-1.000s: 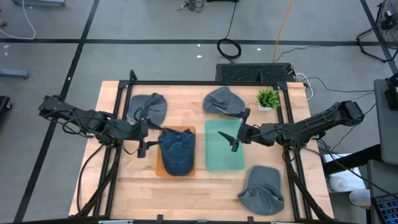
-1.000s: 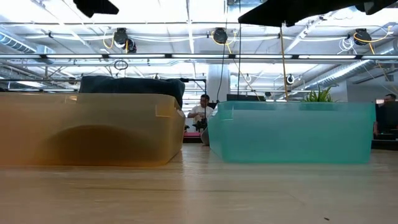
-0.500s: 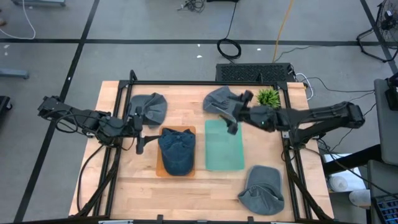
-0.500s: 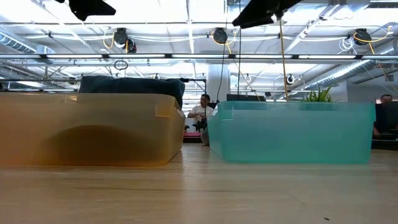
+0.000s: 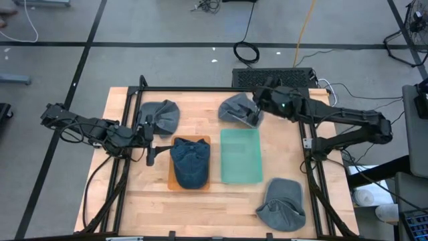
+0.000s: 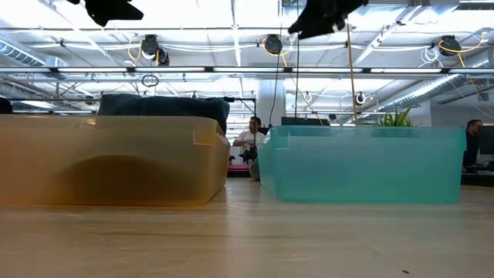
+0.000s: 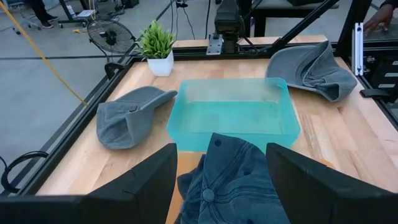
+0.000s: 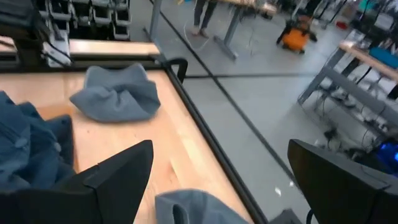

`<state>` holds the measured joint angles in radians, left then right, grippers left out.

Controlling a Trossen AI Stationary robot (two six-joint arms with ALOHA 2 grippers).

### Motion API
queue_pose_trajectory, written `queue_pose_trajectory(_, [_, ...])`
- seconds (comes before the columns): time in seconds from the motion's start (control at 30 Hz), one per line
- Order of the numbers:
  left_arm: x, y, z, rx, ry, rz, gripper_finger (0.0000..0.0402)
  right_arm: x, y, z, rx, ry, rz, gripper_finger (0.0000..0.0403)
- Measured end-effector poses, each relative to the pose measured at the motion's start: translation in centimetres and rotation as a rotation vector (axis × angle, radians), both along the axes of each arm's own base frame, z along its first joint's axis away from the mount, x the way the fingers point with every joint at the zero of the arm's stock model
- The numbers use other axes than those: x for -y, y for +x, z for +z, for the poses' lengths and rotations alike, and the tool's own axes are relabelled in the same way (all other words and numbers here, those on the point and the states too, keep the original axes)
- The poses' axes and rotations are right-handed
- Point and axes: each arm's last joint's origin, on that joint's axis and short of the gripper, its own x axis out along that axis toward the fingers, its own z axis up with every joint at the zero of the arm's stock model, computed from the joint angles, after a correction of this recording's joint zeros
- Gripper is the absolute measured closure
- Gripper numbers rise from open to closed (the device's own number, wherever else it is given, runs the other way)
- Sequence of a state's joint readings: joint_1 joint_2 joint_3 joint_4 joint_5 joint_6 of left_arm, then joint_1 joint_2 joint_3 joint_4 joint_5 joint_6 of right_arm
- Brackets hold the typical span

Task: Pick & Place hat
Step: Put the top right gray cap into the green bin

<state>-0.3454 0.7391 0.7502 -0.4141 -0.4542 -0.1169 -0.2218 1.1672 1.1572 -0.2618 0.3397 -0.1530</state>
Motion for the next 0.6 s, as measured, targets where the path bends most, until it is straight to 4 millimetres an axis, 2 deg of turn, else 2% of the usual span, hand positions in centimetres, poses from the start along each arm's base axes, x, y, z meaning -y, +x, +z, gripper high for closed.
queue_pose_trajectory(0.23, [0.0,0.0,0.1,0.01,-0.001,-0.001,0.0147,3.3,0.2,-1.8,-0.085,0.06,-0.087,0.0044])
queue_pose_trajectory(0.43, [0.0,0.1,0.2,0.021,-0.005,-0.001,0.0147,6.1,1.6,-4.6,-0.152,0.179,-0.116,0.0044])
queue_pose_trajectory(0.6, [0.0,0.1,0.2,0.021,-0.004,-0.001,0.0147,7.6,3.0,-7.6,-0.229,0.252,-0.165,0.0044])
